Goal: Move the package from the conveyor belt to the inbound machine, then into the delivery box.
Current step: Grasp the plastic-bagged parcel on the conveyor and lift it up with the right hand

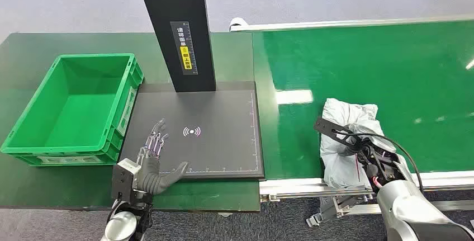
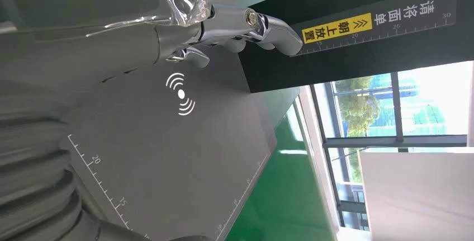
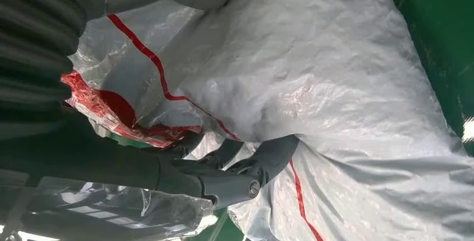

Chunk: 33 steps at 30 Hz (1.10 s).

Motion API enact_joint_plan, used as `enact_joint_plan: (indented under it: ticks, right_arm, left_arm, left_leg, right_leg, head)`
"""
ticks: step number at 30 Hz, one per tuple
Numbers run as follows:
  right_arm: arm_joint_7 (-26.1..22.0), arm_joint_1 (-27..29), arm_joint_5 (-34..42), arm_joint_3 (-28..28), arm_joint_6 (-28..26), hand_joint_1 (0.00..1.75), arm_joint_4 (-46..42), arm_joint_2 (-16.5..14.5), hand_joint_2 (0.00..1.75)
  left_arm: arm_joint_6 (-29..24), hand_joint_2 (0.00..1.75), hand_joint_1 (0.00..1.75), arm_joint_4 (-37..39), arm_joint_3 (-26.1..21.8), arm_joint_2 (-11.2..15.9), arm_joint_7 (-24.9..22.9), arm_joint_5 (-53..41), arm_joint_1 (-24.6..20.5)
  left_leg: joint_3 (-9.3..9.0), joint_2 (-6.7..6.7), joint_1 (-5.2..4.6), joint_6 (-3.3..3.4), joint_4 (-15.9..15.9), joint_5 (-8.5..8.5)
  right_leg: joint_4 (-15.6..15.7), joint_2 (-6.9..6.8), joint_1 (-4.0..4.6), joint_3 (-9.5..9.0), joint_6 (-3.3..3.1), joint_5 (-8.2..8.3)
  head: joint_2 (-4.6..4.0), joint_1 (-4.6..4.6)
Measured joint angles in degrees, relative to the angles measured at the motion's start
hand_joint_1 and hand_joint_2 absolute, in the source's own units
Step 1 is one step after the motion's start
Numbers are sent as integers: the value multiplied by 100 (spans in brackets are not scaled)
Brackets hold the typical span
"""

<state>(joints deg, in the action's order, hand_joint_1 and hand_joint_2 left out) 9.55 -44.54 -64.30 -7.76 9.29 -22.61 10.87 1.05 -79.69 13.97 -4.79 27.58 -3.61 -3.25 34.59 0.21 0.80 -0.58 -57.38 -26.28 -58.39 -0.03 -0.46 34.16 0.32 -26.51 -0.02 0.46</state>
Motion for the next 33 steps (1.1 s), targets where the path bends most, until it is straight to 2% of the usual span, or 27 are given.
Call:
enact_joint_plan:
  ticks: [11, 15, 18, 22, 25, 29, 33]
  right_arm:
    - [-267, -26, 1, -56, -52, 175, 21, -60, 175]
    - [-568, -6, 47, -146, -209, 175, -8, -89, 175]
    - [-979, 38, 212, -239, -501, 175, -128, -109, 175]
    - [-1479, 138, 620, -303, -1154, 175, -514, -185, 175]
    - [-1682, 233, 919, -306, -1607, 175, -966, -261, 175]
    - [-1813, 316, 1122, -305, -1839, 175, -1414, -334, 175]
    - [-2196, 547, 1548, -235, -2427, 175, -2031, -443, 175]
  left_arm:
    - [-8, 175, 0, -3, -7, 9, 2, 4, 29]
    - [-11, 175, 0, -25, -55, 13, 3, 9, 81]
    - [-13, 175, 0, -113, -124, 24, 4, 14, 167]
    - [-10, 175, 0, -295, -202, 40, 14, 15, 286]
    - [-3, 175, 0, -432, -247, 43, 17, 15, 351]
    - [-45, 175, 0, -529, -280, 44, 39, 9, 383]
    - [-247, 175, 0, -567, -293, 39, 148, 1, 378]
  left_leg:
    - [0, -2, 0, 0, 0, 0]
    - [1, -2, 0, 0, 0, 0]
    - [4, 0, 0, 0, 1, 0]
    - [5, 1, 0, 0, 1, 0]
    - [6, 0, 0, 0, 1, 0]
    - [7, -2, 0, 0, 1, 0]
    - [8, -1, 0, 0, 1, 0]
  right_leg:
    - [0, -1, 0, -2, 0, 0]
    - [-1, 0, 0, -1, 0, 0]
    - [-1, 0, 0, 1, 0, 0]
    - [-1, 0, 1, 5, 0, 0]
    - [-1, 0, 1, 6, 0, 0]
    - [-1, -2, 1, 5, 0, -1]
    - [-1, -1, 0, 7, 0, 0]
  head:
    - [0, 1]
    - [1, 2]
    - [1, 2]
    - [1, 1]
    - [0, 1]
    - [0, 2]
    - [1, 2]
